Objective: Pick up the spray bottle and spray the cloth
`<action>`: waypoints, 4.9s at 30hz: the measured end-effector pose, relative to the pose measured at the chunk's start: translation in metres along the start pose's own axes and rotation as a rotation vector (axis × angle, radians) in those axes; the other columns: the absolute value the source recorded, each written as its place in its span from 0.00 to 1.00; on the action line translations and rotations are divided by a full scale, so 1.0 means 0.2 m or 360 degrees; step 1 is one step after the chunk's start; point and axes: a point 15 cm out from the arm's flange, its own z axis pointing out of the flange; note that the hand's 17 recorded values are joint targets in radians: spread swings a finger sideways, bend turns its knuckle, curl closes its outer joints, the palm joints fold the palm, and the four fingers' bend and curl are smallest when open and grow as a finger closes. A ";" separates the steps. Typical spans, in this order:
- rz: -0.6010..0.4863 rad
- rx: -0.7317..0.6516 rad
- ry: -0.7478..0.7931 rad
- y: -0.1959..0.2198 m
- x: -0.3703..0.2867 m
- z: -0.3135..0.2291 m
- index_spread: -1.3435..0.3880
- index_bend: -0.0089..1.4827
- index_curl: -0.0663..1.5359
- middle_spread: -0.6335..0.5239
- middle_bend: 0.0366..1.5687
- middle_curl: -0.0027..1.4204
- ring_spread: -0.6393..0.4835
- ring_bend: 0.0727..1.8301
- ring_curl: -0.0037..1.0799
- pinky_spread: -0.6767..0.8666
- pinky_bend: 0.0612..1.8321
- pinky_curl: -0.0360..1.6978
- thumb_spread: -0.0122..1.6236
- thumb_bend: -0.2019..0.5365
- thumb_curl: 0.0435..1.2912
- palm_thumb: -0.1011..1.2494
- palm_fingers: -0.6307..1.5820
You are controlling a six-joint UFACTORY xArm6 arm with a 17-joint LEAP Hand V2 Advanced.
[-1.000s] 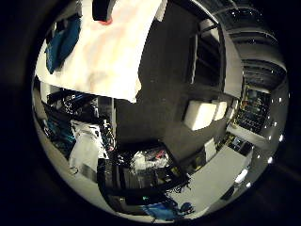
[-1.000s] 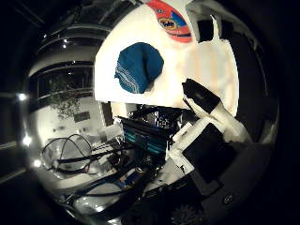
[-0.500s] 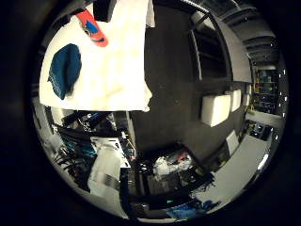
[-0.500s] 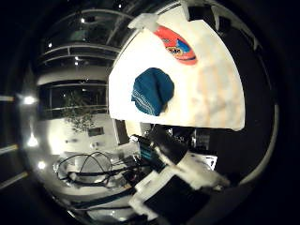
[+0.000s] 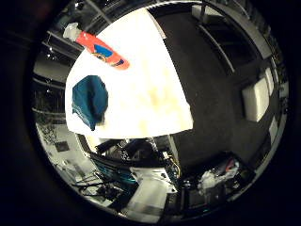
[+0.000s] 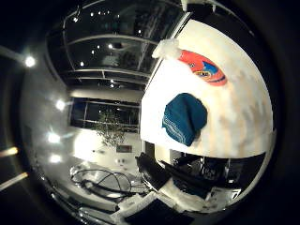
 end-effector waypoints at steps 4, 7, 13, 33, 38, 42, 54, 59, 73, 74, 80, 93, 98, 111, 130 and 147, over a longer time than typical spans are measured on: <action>0.0057 0.0031 -0.0115 -0.01 0.05 0.07 0.66 0.10 0.20 0.71 0.11 0.24 0.78 0.17 0.23 0.70 0.20 0.28 0.61 0.23 0.20 0.37 0.28; 0.0107 0.0028 -0.0182 0.00 0.09 0.13 0.66 0.10 0.20 0.71 0.10 0.23 0.78 0.16 0.23 0.70 0.20 0.26 0.61 0.23 0.20 0.37 0.28; 0.0109 0.0087 -0.0274 -0.05 0.16 0.20 0.66 0.11 0.20 0.72 0.11 0.23 0.78 0.14 0.23 0.69 0.19 0.24 0.61 0.24 0.20 0.37 0.28; 0.0090 0.0064 -0.0413 -0.29 0.25 0.46 0.69 0.11 0.20 0.72 0.12 0.24 0.75 0.15 0.24 0.66 0.18 0.21 0.61 0.24 0.20 0.41 0.31; 0.0090 0.0031 -0.0441 -0.33 0.24 0.54 0.69 0.11 0.20 0.72 0.11 0.24 0.75 0.15 0.25 0.66 0.18 0.21 0.61 0.24 0.20 0.41 0.31; 0.0087 0.0002 -0.0457 -0.35 0.23 0.60 0.69 0.11 0.20 0.72 0.11 0.24 0.75 0.15 0.24 0.66 0.18 0.21 0.61 0.24 0.20 0.41 0.31; 0.0040 -0.0036 -0.0507 -0.47 0.15 0.75 0.69 0.11 0.20 0.71 0.11 0.24 0.75 0.15 0.24 0.65 0.17 0.20 0.62 0.24 0.20 0.42 0.32; 0.0009 -0.0061 -0.0518 -0.53 0.10 0.82 0.69 0.11 0.21 0.71 0.12 0.24 0.75 0.15 0.24 0.66 0.16 0.20 0.62 0.24 0.20 0.42 0.33; -0.0027 -0.0105 -0.0562 -0.67 -0.12 1.13 0.65 0.14 0.24 0.51 0.31 0.33 0.54 0.38 0.33 0.48 0.24 0.20 0.62 0.25 0.22 0.52 0.75; -0.0030 -0.0106 -0.0571 -0.68 -0.14 1.15 0.63 0.17 0.26 0.49 0.36 0.35 0.49 0.42 0.37 0.40 0.31 0.23 0.62 0.25 0.22 0.54 0.83; -0.0038 -0.0146 -0.0620 -0.73 -0.17 1.26 0.63 0.59 0.45 0.46 0.67 0.47 0.42 0.64 0.52 0.29 0.58 0.37 0.61 0.26 0.25 0.67 0.90; -0.0231 -0.0095 -0.0734 -0.83 -0.51 1.06 0.68 0.80 0.50 0.48 0.85 0.47 0.43 0.79 0.58 0.34 0.63 0.60 0.58 0.26 0.41 0.90 0.81; -0.0377 -0.0091 -0.0693 -0.87 -0.69 0.89 0.68 0.81 0.49 0.49 0.86 0.46 0.43 0.80 0.58 0.34 0.60 0.68 0.57 0.26 0.46 0.89 0.81; -0.0692 -0.0447 -0.0113 -0.68 -0.85 0.54 0.68 0.81 0.48 0.49 0.87 0.43 0.43 0.80 0.56 0.34 0.53 0.81 0.57 0.25 0.54 0.89 0.82; -0.1211 -0.0725 0.0891 -0.28 -1.38 0.49 0.68 0.81 0.48 0.49 0.87 0.43 0.43 0.80 0.56 0.34 0.50 0.87 0.56 0.25 0.57 0.86 0.82; -0.1548 -0.0832 0.1570 -0.16 -1.53 0.73 0.68 0.81 0.48 0.49 0.88 0.42 0.43 0.80 0.56 0.34 0.50 0.86 0.55 0.25 0.58 0.85 0.82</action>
